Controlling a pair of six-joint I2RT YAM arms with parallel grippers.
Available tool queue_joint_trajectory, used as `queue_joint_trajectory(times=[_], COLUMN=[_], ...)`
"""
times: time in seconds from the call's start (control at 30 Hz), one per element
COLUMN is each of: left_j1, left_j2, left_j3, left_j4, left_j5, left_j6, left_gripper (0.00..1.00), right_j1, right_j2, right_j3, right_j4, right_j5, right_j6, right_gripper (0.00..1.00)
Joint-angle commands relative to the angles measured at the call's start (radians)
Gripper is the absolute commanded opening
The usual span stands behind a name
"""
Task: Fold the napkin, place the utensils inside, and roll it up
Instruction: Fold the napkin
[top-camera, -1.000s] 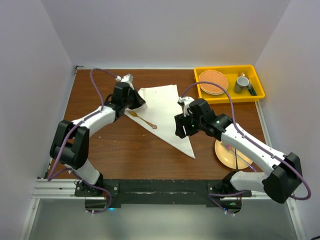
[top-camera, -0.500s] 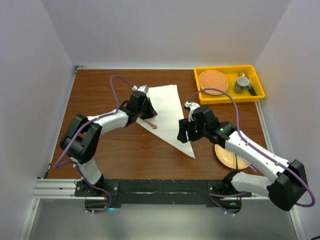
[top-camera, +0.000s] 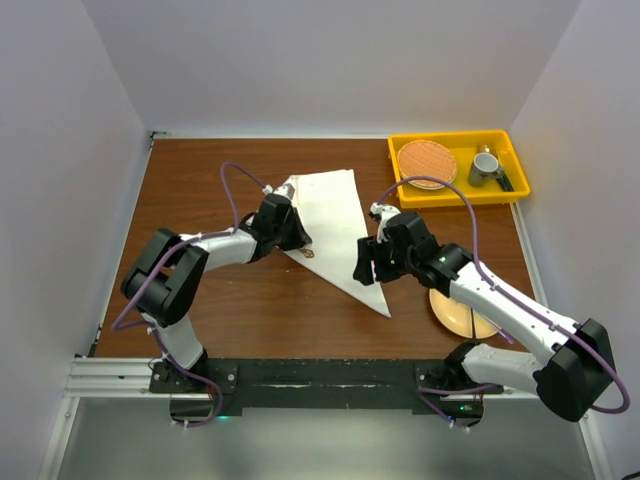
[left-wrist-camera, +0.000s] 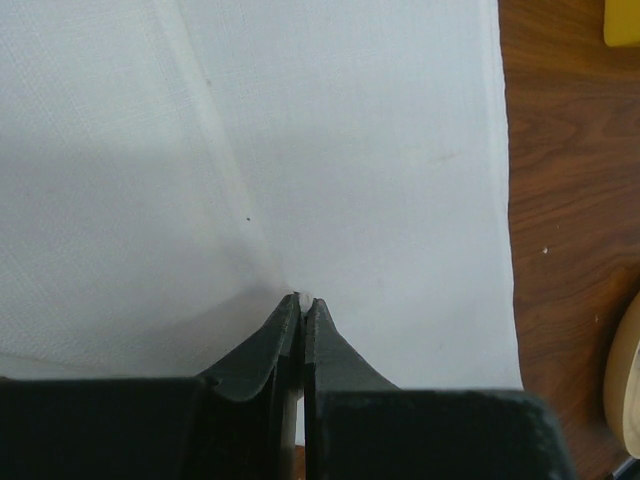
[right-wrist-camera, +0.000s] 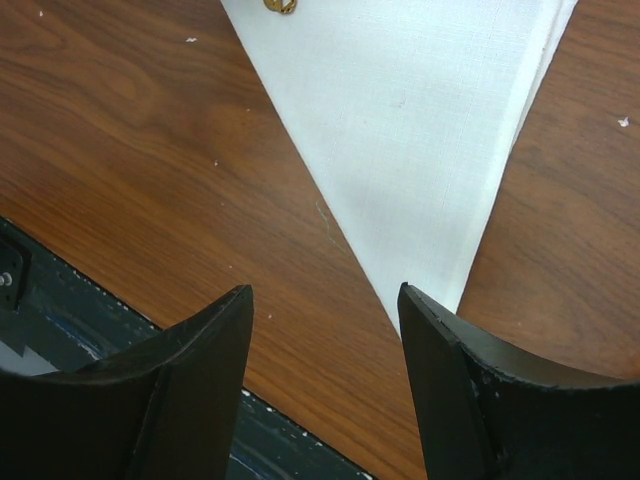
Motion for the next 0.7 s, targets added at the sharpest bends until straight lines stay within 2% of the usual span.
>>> queue_joint_trajectory(times=[0.0, 0.07, 0.1, 0.2, 0.3, 0.43, 0.5, 0.53, 0.57, 0.6, 0.67], left_j1=[-0.007, -0.007, -0.006, -0.007, -0.006, -0.006, -0.033, -0.053, -0.103, -0.133, -0.235], left_j2=[0.001, -0.010, -0.020, -0.077, -0.157, -0.195, -0.212, -0.214, -0.214, -0.218, -0.231], left_j3=[-0.017, -0.026, -0.028, -0.019, 0.001, 0.023, 0.050, 0.067, 0.079, 0.089, 0.073], left_j4=[0.080, 0.101, 0.121, 0.108, 0.057, 0.022, -0.004, -0.036, -0.061, -0.090, -0.086], left_j5=[0.029, 0.057, 0.068, 0.088, 0.088, 0.158, 0.171, 0.126, 0.100, 0.077, 0.004], left_j6=[-0.017, -0.014, -0.002, 0.028, 0.055, 0.098, 0.181, 0.213, 0.247, 0.311, 0.379], left_gripper=[0.12, 0.22, 0.32, 0.42, 0.46, 0.49, 0.45, 0.44, 0.42, 0.39, 0.33], right_j1=[-0.004, -0.004, -0.002, -0.004, -0.002, -0.004, -0.021, -0.036, -0.065, -0.153, -0.257], right_j2=[0.001, 0.004, 0.004, 0.001, -0.002, -0.007, -0.010, -0.008, -0.007, -0.016, -0.040], right_j3=[-0.001, -0.004, -0.007, -0.013, -0.016, -0.009, 0.011, 0.022, 0.040, 0.042, 0.034], right_j4=[0.039, 0.042, 0.042, 0.041, 0.038, 0.013, -0.061, -0.100, -0.138, -0.189, -0.204], right_j5=[-0.024, -0.026, -0.031, -0.031, -0.032, 0.033, 0.115, 0.229, 0.267, 0.285, 0.264], right_j6=[0.013, 0.017, 0.019, 0.019, 0.023, 0.058, 0.109, 0.123, 0.135, 0.144, 0.131], right_gripper=[0.64, 0.64, 0.64, 0.64, 0.64, 0.65, 0.65, 0.66, 0.67, 0.67, 0.66])
